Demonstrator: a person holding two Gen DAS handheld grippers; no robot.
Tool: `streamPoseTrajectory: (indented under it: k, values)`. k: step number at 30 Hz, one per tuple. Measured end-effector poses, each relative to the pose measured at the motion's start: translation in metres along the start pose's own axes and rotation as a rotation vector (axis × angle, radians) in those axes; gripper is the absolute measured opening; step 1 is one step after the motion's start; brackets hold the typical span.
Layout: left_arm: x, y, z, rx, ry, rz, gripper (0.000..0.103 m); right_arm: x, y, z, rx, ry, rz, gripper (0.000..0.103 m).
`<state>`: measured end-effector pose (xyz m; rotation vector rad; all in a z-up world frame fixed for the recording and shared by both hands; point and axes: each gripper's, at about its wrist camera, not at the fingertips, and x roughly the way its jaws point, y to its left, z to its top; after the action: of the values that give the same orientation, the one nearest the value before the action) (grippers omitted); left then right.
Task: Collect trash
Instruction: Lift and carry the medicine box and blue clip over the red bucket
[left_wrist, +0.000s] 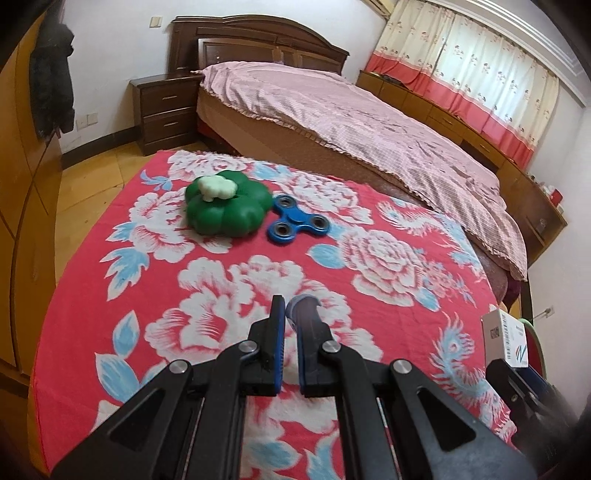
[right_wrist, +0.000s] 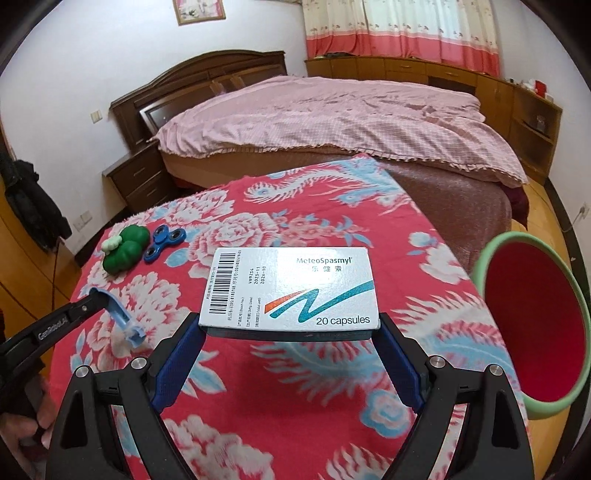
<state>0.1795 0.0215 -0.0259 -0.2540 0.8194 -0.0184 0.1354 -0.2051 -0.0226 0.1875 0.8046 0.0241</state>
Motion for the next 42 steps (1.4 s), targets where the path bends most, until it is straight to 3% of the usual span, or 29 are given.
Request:
streamPoseTrajectory:
  k: [20,42]
  values:
    - [-0.022,-0.096,-0.022,0.163,0.013,-0.09,0.004,-0.06,-0.092,-0.021,0.152,-0.086,-0.038,0.091]
    - [-0.026,-0.234,-0.06,0.427,0.073,-0.248,0.004,-0.096,-0.187,-0.045,0.315,-0.133,-0.175,0.091]
